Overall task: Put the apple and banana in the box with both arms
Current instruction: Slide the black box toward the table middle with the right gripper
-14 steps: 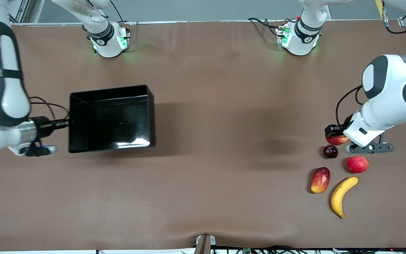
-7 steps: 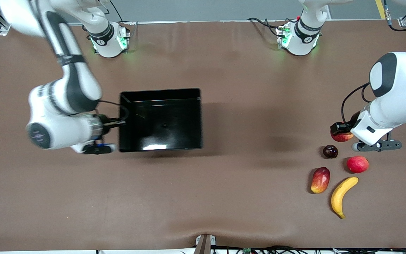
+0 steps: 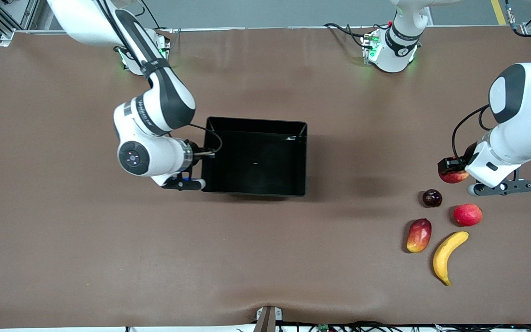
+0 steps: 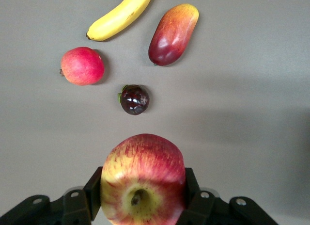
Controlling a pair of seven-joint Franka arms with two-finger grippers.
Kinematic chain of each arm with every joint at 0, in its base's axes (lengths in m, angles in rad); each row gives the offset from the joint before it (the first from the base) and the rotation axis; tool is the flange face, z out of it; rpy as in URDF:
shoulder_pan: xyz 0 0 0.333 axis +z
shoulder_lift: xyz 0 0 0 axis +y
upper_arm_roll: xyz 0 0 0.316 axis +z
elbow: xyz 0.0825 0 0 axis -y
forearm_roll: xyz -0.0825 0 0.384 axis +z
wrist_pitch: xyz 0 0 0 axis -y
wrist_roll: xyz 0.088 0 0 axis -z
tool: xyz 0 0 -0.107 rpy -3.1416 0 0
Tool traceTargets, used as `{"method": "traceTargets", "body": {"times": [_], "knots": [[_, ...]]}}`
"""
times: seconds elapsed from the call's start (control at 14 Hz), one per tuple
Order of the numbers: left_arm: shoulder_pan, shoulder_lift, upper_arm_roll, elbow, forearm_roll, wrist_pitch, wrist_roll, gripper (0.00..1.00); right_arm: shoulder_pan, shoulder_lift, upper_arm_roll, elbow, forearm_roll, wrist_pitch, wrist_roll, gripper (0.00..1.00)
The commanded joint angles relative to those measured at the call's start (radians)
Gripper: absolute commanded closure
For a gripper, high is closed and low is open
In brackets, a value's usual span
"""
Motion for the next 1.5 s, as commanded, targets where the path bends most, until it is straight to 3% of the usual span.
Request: {"method": "traceTargets", "body": {"times": [0.0, 0.21, 0.43, 0.5, 0.57, 0.79, 1.14, 1.43], "knots": [[-0.004, -0.03, -0.014, -0.009, 0.024, -0.029, -0.051, 1.0, 0.053, 0.031, -0.01, 0.003, 0.038, 0.073, 0.045, 1.0], [-0.015, -0.03, -0.065, -0.002, 0.022, -0.032, -0.164, 1.0, 0.087, 0.065, -0.01, -0.027, 0.038, 0.183, 0.051, 1.0], [-0.017, -0.019, -0.155, 0.011, 0.024, -0.032, -0.295, 1.0, 0.098, 0.082, -0.012, -0.031, 0.032, 0.204, 0.044, 1.0], [-0.018, -0.012, -0.171, 0.021, 0.021, -0.032, -0.312, 1.0, 0.104, 0.093, -0.013, -0.028, 0.026, 0.21, 0.043, 0.35], [-0.023, 0.001, -0.186, 0.03, 0.01, -0.032, -0.33, 1.0, 0.101, 0.094, -0.013, -0.023, 0.026, 0.207, 0.05, 0.0], [-0.082, 0.027, -0.22, 0.036, 0.021, -0.009, -0.363, 1.0, 0.087, 0.07, -0.024, 0.004, 0.026, 0.106, 0.048, 0.0], [-0.251, 0.105, -0.22, 0.033, 0.024, 0.105, -0.38, 1.0, -0.003, 0.052, -0.084, 0.273, -0.018, -0.265, 0.037, 0.0], [-0.343, 0.166, -0.22, 0.037, 0.025, 0.206, -0.441, 1.0, -0.121, 0.027, -0.082, 0.354, -0.032, -0.312, 0.01, 0.0]]}}
